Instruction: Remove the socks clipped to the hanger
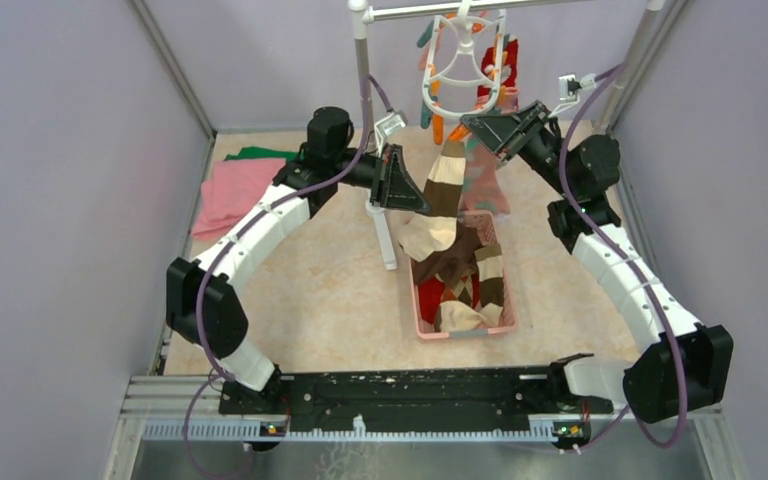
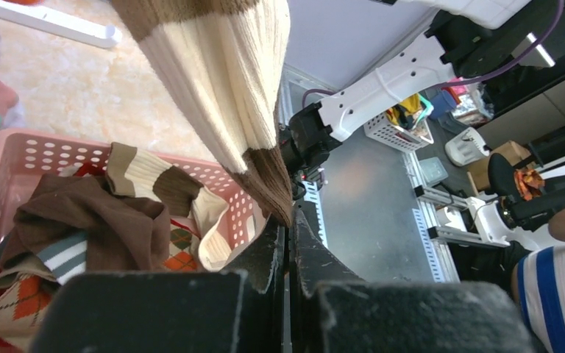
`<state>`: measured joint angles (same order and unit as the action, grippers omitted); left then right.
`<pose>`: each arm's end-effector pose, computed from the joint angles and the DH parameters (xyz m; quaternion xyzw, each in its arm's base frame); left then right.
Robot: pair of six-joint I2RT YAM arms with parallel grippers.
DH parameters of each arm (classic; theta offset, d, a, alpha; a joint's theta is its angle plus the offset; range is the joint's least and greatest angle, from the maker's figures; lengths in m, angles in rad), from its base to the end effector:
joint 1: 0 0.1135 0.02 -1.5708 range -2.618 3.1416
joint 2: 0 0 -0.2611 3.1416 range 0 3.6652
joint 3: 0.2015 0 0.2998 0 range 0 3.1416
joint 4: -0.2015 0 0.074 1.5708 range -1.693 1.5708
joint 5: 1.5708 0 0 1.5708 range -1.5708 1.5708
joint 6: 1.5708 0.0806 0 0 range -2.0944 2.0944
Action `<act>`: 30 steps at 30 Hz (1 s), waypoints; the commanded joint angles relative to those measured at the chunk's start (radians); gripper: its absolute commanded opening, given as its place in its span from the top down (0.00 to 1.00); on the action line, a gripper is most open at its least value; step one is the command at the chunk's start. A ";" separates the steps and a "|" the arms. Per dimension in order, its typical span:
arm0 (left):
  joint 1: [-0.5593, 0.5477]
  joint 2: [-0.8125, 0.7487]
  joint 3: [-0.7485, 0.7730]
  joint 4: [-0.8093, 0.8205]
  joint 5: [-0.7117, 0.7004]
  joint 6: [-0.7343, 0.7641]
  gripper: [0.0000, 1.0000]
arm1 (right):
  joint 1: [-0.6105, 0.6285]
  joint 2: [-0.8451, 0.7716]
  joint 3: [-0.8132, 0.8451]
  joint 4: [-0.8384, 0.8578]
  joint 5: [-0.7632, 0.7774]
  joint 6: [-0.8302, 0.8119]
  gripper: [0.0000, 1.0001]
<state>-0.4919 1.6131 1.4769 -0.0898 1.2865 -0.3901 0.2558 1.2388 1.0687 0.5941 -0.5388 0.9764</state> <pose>0.3375 -0.2686 0.3723 0.4050 0.6062 -0.6371 0.2504 0.3427 0.1324 0.4287 -0.0249 0.5682 0.5858 0.5774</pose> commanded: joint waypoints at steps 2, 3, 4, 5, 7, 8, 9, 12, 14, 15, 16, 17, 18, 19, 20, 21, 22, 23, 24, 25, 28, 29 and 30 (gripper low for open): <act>-0.006 0.025 0.008 -0.100 -0.032 0.137 1.00 | 0.028 -0.029 0.118 -0.211 0.089 -0.208 1.00; -0.005 0.030 0.008 -0.113 -0.034 0.147 1.00 | 0.028 -0.030 0.129 -0.237 0.097 -0.226 1.00; -0.004 0.032 0.008 -0.125 -0.038 0.158 1.00 | 0.028 -0.030 0.142 -0.266 0.103 -0.245 1.00; -0.005 0.032 0.007 -0.137 -0.046 0.172 1.00 | 0.028 -0.032 0.152 -0.292 0.106 -0.259 1.00; -0.006 0.019 0.005 -0.164 -0.078 0.216 1.00 | 0.028 -0.033 0.171 -0.335 0.115 -0.284 1.00; -0.008 0.013 0.001 -0.181 -0.102 0.246 1.00 | 0.028 -0.034 0.178 -0.355 0.122 -0.292 1.00; -0.015 0.007 -0.005 -0.189 -0.131 0.277 1.00 | 0.028 -0.036 0.180 -0.367 0.127 -0.299 1.00; -0.054 0.008 -0.012 -0.239 -0.187 0.359 1.00 | 0.028 -0.028 0.179 -0.372 0.122 -0.297 1.00; -0.087 0.024 -0.001 -0.254 -0.201 0.378 1.00 | 0.028 -0.018 0.179 -0.368 0.107 -0.284 1.00; -0.104 0.037 0.011 -0.262 -0.207 0.381 1.00 | 0.028 -0.013 0.176 -0.368 0.100 -0.275 1.00; -0.118 0.053 0.030 -0.270 -0.213 0.400 1.00 | 0.028 -0.011 0.177 -0.373 0.096 -0.271 1.00; -0.132 0.072 0.052 -0.277 -0.219 0.413 1.00 | 0.028 -0.010 0.176 -0.378 0.097 -0.271 1.00; -0.148 0.091 0.073 -0.285 -0.224 0.418 1.00 | 0.028 -0.012 0.177 -0.386 0.100 -0.272 1.00; -0.157 0.109 0.100 -0.287 -0.224 0.422 1.00 | 0.028 -0.015 0.176 -0.394 0.104 -0.276 0.98; -0.164 0.124 0.116 -0.287 -0.218 0.422 1.00 | 0.028 -0.019 0.176 -0.404 0.111 -0.283 0.96; -0.170 0.137 0.125 -0.276 -0.214 0.418 1.00 | 0.028 -0.025 0.175 -0.413 0.115 -0.288 0.93; -0.179 0.149 0.133 -0.264 -0.214 0.414 1.00 | 0.028 -0.028 0.176 -0.422 0.119 -0.294 0.91; -0.188 0.159 0.139 -0.260 -0.216 0.418 1.00 | 0.028 -0.031 0.176 -0.428 0.120 -0.298 0.88; -0.197 0.168 0.144 -0.260 -0.218 0.419 1.00 | 0.028 -0.031 0.174 -0.434 0.119 -0.302 0.87; -0.204 0.175 0.141 -0.260 -0.218 0.420 1.00 | 0.028 -0.033 0.173 -0.437 0.119 -0.302 0.86; -0.219 0.178 0.091 -0.260 -0.222 0.428 0.78 | 0.028 -0.032 0.167 -0.444 0.114 -0.303 0.76; -0.220 0.174 0.064 -0.262 -0.229 0.433 0.54 | 0.028 -0.032 0.165 -0.445 0.112 -0.302 0.70; -0.221 0.165 0.040 -0.273 -0.249 0.442 0.24 | 0.028 -0.033 0.160 -0.450 0.112 -0.301 0.63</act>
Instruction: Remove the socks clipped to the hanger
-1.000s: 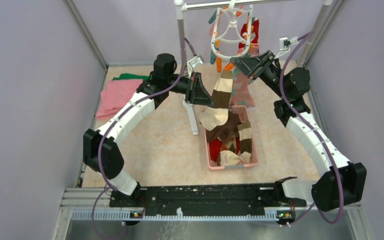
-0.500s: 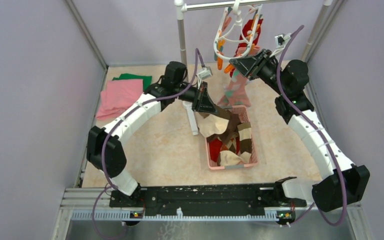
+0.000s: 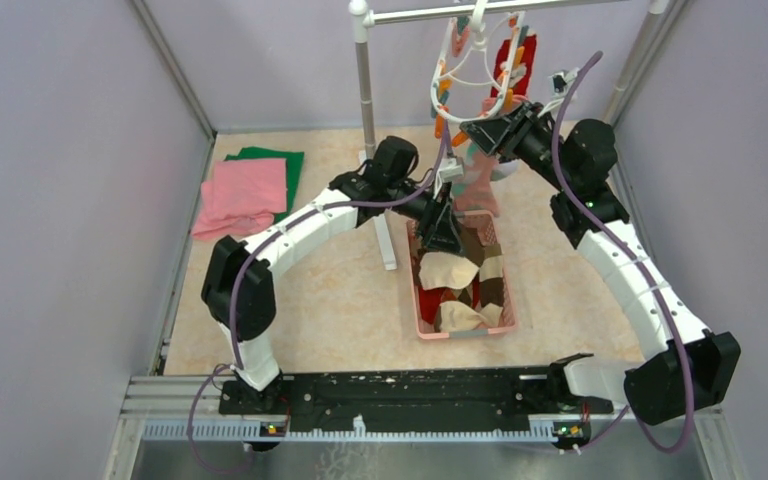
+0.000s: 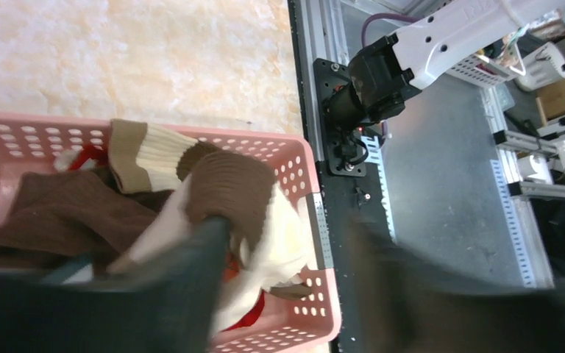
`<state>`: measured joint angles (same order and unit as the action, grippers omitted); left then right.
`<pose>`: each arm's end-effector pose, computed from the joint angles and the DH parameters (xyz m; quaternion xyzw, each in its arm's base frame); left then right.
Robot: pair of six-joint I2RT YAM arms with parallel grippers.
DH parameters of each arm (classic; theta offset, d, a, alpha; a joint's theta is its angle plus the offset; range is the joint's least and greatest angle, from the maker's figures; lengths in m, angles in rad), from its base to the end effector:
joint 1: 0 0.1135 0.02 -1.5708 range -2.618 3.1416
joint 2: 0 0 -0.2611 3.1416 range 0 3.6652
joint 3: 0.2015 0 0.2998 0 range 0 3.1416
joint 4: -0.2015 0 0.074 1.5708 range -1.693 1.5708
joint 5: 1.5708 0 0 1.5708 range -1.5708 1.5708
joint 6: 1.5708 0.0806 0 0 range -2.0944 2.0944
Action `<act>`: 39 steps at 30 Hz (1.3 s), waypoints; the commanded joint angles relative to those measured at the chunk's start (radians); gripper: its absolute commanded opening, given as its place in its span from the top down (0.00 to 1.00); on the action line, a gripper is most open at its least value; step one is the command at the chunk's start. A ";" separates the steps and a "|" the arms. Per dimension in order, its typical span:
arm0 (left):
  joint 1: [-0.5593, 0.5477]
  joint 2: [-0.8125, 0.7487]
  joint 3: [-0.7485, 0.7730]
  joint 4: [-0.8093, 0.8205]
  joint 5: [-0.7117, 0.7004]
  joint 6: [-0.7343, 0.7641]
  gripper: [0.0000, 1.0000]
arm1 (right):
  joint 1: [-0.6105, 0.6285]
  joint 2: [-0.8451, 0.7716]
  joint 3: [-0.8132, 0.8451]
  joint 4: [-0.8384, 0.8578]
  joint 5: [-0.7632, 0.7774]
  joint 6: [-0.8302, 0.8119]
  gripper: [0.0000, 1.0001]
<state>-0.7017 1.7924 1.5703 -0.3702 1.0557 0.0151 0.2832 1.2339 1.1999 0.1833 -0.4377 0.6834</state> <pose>0.3148 -0.3579 0.2986 0.4892 0.6311 -0.5553 0.2327 0.3502 0.1375 0.4318 -0.0347 0.6568 0.4692 0.5892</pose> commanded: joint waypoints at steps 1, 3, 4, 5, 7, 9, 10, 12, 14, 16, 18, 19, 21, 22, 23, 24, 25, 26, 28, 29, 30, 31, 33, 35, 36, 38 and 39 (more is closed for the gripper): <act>-0.010 -0.026 -0.072 -0.009 -0.027 0.055 0.05 | 0.001 -0.030 0.027 -0.044 0.010 -0.010 0.57; -0.006 -0.061 -0.105 -0.035 -0.057 0.090 0.01 | 0.000 -0.045 0.015 -0.055 0.021 -0.015 0.46; -0.001 -0.085 -0.119 -0.041 -0.056 0.100 0.01 | -0.001 -0.054 0.005 -0.059 0.028 -0.022 0.42; 0.010 -0.108 -0.132 -0.041 -0.049 0.103 0.01 | -0.001 -0.066 -0.005 -0.064 0.036 -0.026 0.39; 0.038 -0.134 -0.130 -0.061 -0.027 0.100 0.01 | -0.007 -0.093 -0.036 -0.078 0.044 -0.034 0.32; 0.063 -0.149 -0.123 -0.073 -0.006 0.089 0.01 | -0.019 -0.134 -0.083 -0.098 0.053 -0.053 0.26; 0.077 -0.156 -0.120 -0.073 -0.001 0.083 0.01 | -0.030 -0.157 -0.114 -0.101 0.058 -0.061 0.25; 0.092 -0.166 -0.116 -0.070 0.009 0.073 0.01 | -0.053 -0.198 -0.175 -0.105 0.057 -0.081 0.22; 0.103 -0.167 -0.109 -0.066 0.020 0.060 0.01 | -0.078 -0.219 -0.218 -0.112 0.063 -0.117 0.20; 0.107 -0.169 -0.102 -0.061 0.027 0.050 0.01 | -0.092 -0.228 -0.243 -0.107 0.082 -0.172 0.17; 0.110 -0.170 -0.093 -0.061 0.034 0.045 0.01 | -0.092 -0.220 -0.268 -0.066 0.128 -0.251 0.15; 0.111 -0.172 -0.089 -0.060 0.037 0.044 0.01 | -0.092 -0.206 -0.283 -0.022 0.141 -0.273 0.13; 0.113 -0.175 -0.081 -0.061 0.037 0.041 0.01 | -0.092 -0.158 -0.298 0.091 0.109 -0.308 0.05; 0.116 -0.175 -0.075 -0.061 0.037 0.038 0.01 | -0.092 -0.122 -0.302 0.152 0.092 -0.313 0.02; 0.120 -0.175 -0.069 -0.061 0.042 0.034 0.01 | -0.092 -0.086 -0.301 0.198 0.090 -0.324 0.01; 0.124 -0.176 -0.066 -0.057 0.047 0.024 0.01 | -0.092 -0.050 -0.288 0.223 0.116 -0.344 0.01; 0.126 -0.178 -0.064 -0.053 0.053 0.014 0.01 | -0.092 -0.017 -0.275 0.234 0.166 -0.376 0.02; 0.130 -0.180 -0.064 -0.049 0.058 0.005 0.01 | -0.092 0.011 -0.268 0.246 0.243 -0.412 0.05; 0.135 -0.189 -0.069 -0.037 0.065 -0.009 0.01 | -0.096 0.064 -0.270 0.314 0.369 -0.445 0.11; 0.136 -0.192 -0.069 -0.035 0.067 -0.013 0.01 | -0.101 0.091 -0.270 0.358 0.377 -0.455 0.17; 0.138 -0.195 -0.069 -0.035 0.070 -0.013 0.01 | -0.102 0.120 -0.263 0.388 0.371 -0.464 0.24; 0.139 -0.196 -0.069 -0.035 0.073 -0.014 0.01 | -0.102 0.144 -0.257 0.417 0.366 -0.469 0.33; 0.145 -0.201 -0.069 -0.033 0.079 -0.014 0.01 | -0.102 0.180 -0.262 0.474 0.375 -0.468 0.58; 0.150 -0.209 -0.072 -0.033 0.084 -0.014 0.01 | -0.102 0.178 -0.285 0.529 0.392 -0.456 0.83; 0.154 -0.212 -0.076 -0.031 0.084 -0.014 0.01 | -0.102 0.166 -0.298 0.542 0.393 -0.450 0.90; 0.159 -0.217 -0.083 -0.029 0.086 -0.013 0.01 | -0.102 0.125 -0.336 0.556 0.393 -0.438 0.94; 0.161 -0.218 -0.086 -0.027 0.086 -0.013 0.01 | -0.102 0.101 -0.358 0.562 0.397 -0.433 0.95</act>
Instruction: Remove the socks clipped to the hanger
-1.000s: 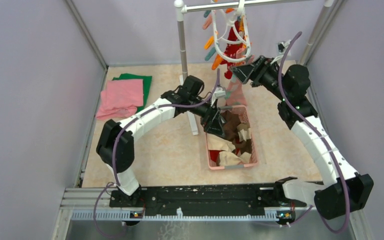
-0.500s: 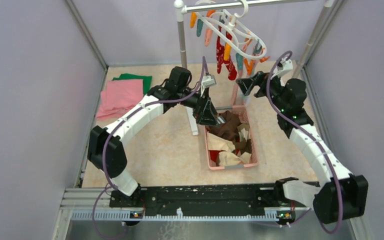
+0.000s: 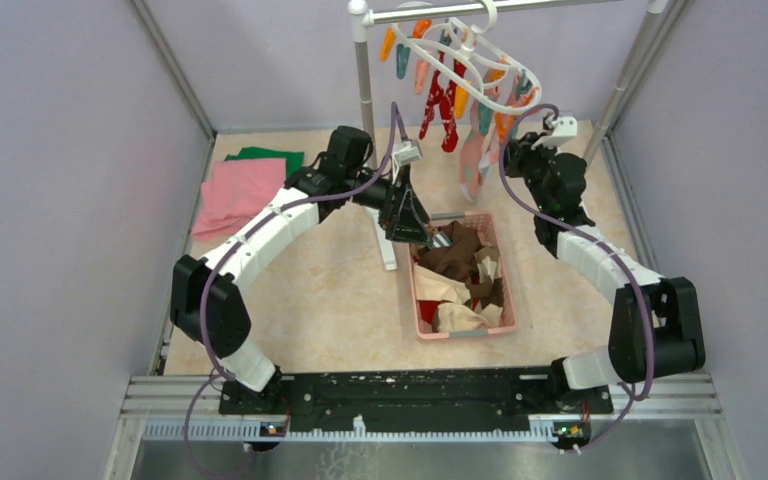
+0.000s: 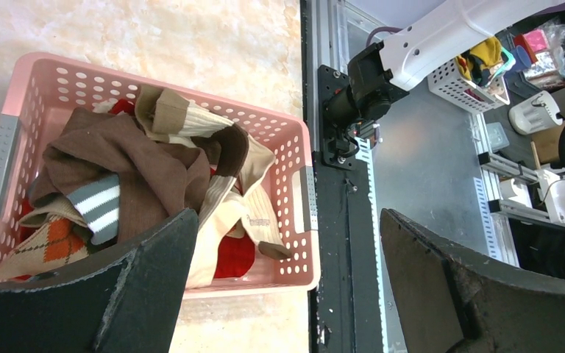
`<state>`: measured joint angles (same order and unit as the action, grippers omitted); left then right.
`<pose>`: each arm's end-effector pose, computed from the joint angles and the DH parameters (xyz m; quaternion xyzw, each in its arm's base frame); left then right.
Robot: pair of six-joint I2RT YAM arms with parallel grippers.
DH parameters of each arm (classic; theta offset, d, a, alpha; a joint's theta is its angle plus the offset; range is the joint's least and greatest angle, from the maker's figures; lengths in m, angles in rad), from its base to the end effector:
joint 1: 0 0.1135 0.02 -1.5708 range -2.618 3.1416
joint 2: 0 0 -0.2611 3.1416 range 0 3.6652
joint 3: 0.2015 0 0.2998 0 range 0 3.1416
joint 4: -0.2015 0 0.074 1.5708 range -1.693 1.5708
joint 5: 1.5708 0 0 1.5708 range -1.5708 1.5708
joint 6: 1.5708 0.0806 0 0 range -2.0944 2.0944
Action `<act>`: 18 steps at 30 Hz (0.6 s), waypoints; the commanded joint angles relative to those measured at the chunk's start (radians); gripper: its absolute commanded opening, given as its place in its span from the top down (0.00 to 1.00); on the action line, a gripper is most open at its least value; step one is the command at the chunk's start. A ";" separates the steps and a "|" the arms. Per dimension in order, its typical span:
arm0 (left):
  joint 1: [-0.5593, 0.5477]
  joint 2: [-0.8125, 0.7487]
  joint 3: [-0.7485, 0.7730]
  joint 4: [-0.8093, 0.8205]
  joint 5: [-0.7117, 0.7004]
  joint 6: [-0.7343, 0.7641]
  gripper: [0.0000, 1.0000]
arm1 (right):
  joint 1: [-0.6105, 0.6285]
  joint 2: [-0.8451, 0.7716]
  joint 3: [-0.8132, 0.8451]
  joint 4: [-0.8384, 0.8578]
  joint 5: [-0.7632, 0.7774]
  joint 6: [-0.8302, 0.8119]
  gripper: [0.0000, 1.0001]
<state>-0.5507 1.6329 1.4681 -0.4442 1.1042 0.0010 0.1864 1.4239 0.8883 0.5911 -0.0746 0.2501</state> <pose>0.3256 -0.2844 0.3220 0.4390 0.6602 -0.5544 0.2529 0.4108 0.0836 0.2820 -0.0052 0.6872 0.1822 0.7032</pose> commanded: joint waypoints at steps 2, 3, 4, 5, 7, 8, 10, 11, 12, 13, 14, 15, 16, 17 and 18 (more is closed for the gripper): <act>0.014 -0.054 0.014 0.055 0.037 -0.031 0.01 | -0.005 -0.151 -0.093 0.154 0.045 0.007 0.99; 0.014 -0.053 0.014 0.063 0.040 -0.039 0.01 | -0.005 -0.180 -0.117 0.153 0.049 0.012 1.00; 0.014 -0.049 0.015 0.072 0.042 -0.048 0.01 | -0.005 -0.211 -0.139 0.149 0.047 0.019 1.00; 0.015 -0.048 0.015 0.083 0.045 -0.060 0.01 | -0.005 -0.239 -0.161 0.139 0.041 0.030 1.00; 0.016 -0.046 0.017 0.105 0.055 -0.087 0.01 | -0.004 -0.297 -0.189 0.114 0.014 0.057 1.00; 0.016 -0.044 0.018 0.117 0.059 -0.100 0.01 | -0.004 -0.325 -0.201 0.100 -0.002 0.073 1.00; 0.016 -0.047 0.020 0.127 0.060 -0.115 0.01 | -0.003 -0.379 -0.214 0.064 -0.040 0.099 1.00; 0.016 -0.048 0.021 0.131 0.060 -0.118 0.01 | -0.002 -0.407 -0.216 0.041 -0.056 0.116 1.00; 0.017 -0.049 0.021 0.134 0.059 -0.120 0.01 | -0.001 -0.430 -0.214 0.019 -0.078 0.135 1.00; 0.016 -0.051 0.023 0.136 0.059 -0.122 0.01 | 0.002 -0.449 -0.210 -0.004 -0.101 0.155 1.00; 0.017 -0.052 0.025 0.137 0.061 -0.124 0.01 | 0.008 -0.465 -0.202 -0.024 -0.122 0.177 1.00; 0.017 -0.053 0.030 0.139 0.062 -0.125 0.01 | 0.021 -0.478 -0.189 -0.058 -0.142 0.201 1.00; 0.017 -0.052 0.037 0.139 0.058 -0.127 0.01 | 0.037 -0.491 -0.175 -0.092 -0.158 0.216 1.00; 0.016 -0.052 0.047 0.140 0.053 -0.128 0.01 | 0.059 -0.498 -0.157 -0.127 -0.174 0.223 1.00; 0.017 -0.052 0.059 0.130 0.047 -0.117 0.01 | 0.086 -0.501 -0.131 -0.201 -0.172 0.225 1.00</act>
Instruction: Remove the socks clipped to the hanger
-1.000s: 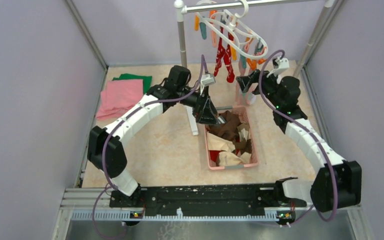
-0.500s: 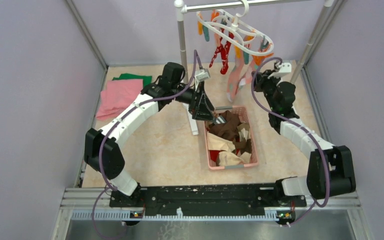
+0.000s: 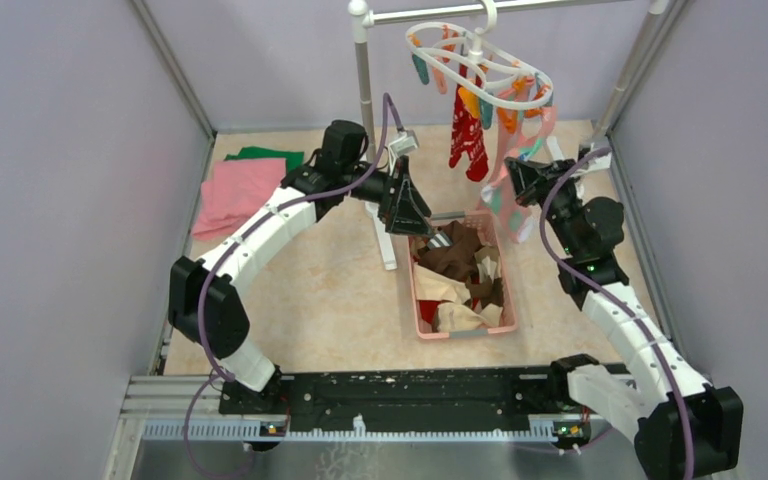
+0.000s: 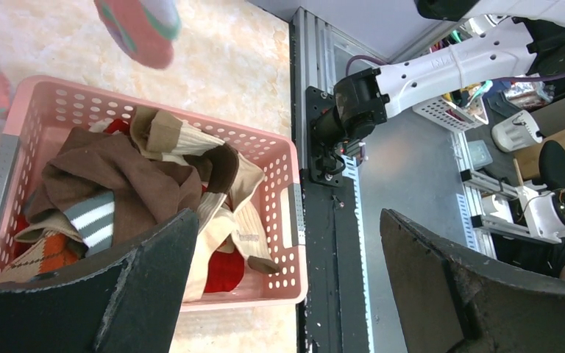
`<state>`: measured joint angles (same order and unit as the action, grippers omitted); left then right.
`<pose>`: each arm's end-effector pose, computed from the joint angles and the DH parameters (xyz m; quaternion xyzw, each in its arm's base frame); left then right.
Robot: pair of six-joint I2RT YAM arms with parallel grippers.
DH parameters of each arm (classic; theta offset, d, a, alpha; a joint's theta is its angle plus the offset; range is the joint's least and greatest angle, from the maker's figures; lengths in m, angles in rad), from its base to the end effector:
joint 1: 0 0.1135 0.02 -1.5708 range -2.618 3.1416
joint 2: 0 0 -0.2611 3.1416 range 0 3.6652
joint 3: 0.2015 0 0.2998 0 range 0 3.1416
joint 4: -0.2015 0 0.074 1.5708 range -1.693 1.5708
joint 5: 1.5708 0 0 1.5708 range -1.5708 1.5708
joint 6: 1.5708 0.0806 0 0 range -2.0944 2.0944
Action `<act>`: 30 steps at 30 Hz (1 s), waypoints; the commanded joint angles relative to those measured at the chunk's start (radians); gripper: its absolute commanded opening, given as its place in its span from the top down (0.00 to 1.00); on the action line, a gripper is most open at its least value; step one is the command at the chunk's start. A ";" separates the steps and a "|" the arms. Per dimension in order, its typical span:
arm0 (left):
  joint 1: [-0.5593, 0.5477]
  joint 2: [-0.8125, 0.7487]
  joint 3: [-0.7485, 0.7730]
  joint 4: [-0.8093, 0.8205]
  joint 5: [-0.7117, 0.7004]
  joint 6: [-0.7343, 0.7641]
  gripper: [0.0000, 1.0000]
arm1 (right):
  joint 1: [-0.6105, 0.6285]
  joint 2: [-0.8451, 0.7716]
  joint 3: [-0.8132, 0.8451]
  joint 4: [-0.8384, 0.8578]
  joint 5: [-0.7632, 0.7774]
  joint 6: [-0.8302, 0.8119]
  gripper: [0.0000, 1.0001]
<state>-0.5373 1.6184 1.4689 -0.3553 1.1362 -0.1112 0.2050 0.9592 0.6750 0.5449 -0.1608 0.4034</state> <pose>0.3288 -0.2810 0.3377 0.4207 0.6518 -0.5757 0.2583 0.3080 0.0772 0.3421 -0.0032 0.6106 0.2834 0.7395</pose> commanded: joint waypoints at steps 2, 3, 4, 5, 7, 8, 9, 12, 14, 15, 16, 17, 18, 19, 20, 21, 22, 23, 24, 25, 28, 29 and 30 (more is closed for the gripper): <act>0.002 -0.025 0.100 -0.002 0.008 0.035 0.01 | 0.125 -0.037 0.123 -0.230 -0.084 0.082 1.00; 0.003 -0.019 0.125 -0.031 -0.001 0.060 0.01 | 0.153 -0.038 0.139 -0.253 -0.077 0.093 1.00; 0.000 -0.010 0.150 -0.057 -0.014 0.085 0.01 | 0.180 -0.041 0.145 -0.257 -0.072 0.110 1.00; -0.002 -0.006 0.171 -0.077 -0.031 0.112 0.01 | 0.207 -0.043 0.150 -0.261 -0.065 0.122 1.00; -0.009 0.001 0.199 -0.099 -0.052 0.156 0.01 | 0.250 -0.041 0.158 -0.260 -0.043 0.151 1.00; -0.012 -0.001 0.203 -0.096 -0.060 0.165 0.01 | 0.274 -0.037 0.163 -0.256 -0.033 0.165 1.00; -0.016 -0.002 0.205 -0.086 -0.069 0.168 0.01 | 0.290 -0.031 0.171 -0.257 -0.025 0.176 1.00; -0.027 0.013 0.226 -0.074 -0.086 0.164 0.01 | 0.347 -0.001 0.216 -0.292 0.031 0.170 1.00; -0.039 0.019 0.241 -0.080 -0.087 0.177 0.01 | 0.375 0.023 0.258 -0.325 0.063 0.159 1.00; -0.045 0.022 0.248 -0.089 -0.089 0.187 0.01 | 0.389 0.036 0.277 -0.345 0.082 0.159 1.00; -0.055 0.026 0.256 -0.104 -0.099 0.204 0.01 | 0.399 0.049 0.303 -0.365 0.102 0.158 1.00; -0.073 0.027 0.262 -0.118 -0.130 0.227 0.01 | 0.410 0.060 0.322 -0.381 0.122 0.160 1.00; -0.089 0.028 0.264 -0.130 -0.179 0.256 0.01 | 0.423 0.069 0.337 -0.398 0.147 0.161 1.00; -0.104 0.031 0.264 -0.142 -0.234 0.282 0.01 | 0.432 0.082 0.352 -0.414 0.175 0.164 1.00; -0.116 0.035 0.264 -0.151 -0.290 0.303 0.01 | 0.439 0.092 0.363 -0.428 0.195 0.169 1.00; -0.125 0.037 0.262 -0.149 -0.342 0.313 0.01 | 0.442 0.099 0.374 -0.442 0.204 0.175 1.00; -0.130 0.040 0.260 -0.140 -0.407 0.316 0.01 | 0.446 0.105 0.383 -0.451 0.216 0.185 1.00; -0.133 0.045 0.259 -0.130 -0.452 0.318 0.01 | 0.448 0.109 0.388 -0.457 0.223 0.189 1.00; -0.133 0.048 0.257 -0.121 -0.486 0.319 0.01 | 0.450 0.111 0.393 -0.465 0.224 0.197 1.00; -0.133 0.050 0.257 -0.113 -0.522 0.324 0.01 | 0.452 0.112 0.395 -0.471 0.225 0.203 1.00; -0.133 0.056 0.257 -0.100 -0.566 0.332 0.06 | 0.452 0.110 0.400 -0.482 0.213 0.224 1.00; -0.133 0.058 0.257 -0.100 -0.571 0.332 0.13 | 0.452 0.109 0.403 -0.489 0.207 0.230 1.00; -0.133 0.058 0.255 -0.100 -0.572 0.332 0.21 | 0.453 0.107 0.408 -0.498 0.202 0.233 0.98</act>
<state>-0.6750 1.6634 1.6962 -0.4915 0.6659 0.1864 0.6460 1.0767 1.0161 0.0509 0.0406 0.6041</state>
